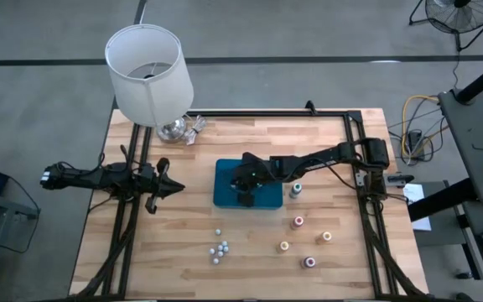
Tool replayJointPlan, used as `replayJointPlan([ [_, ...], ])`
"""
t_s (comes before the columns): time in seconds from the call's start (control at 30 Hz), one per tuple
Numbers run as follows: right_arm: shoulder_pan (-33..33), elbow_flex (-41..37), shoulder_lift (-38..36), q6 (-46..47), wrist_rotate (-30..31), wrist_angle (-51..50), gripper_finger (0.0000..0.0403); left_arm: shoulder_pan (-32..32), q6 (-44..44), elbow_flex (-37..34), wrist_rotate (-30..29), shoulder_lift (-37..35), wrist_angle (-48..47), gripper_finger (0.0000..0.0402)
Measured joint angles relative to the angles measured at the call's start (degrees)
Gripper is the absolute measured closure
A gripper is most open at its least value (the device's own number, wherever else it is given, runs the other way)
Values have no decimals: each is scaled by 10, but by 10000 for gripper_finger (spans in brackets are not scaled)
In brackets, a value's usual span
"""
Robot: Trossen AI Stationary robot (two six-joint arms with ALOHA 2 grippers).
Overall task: Pick & Place food coloring
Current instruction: Put the bottom small green food coloring bottle into the blue bin
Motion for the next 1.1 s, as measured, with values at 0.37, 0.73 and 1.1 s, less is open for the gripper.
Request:
replayJointPlan([
  [0.37,7,-1,14,-14,-2,2,394,0,0,0,0,0,0,402],
  [0.73,6,-3,19,-14,-2,2,394,0,0,0,0,0,0,402],
  [1.1,6,-13,18,-9,-2,3,389,0,0,0,0,0,0,402],
])
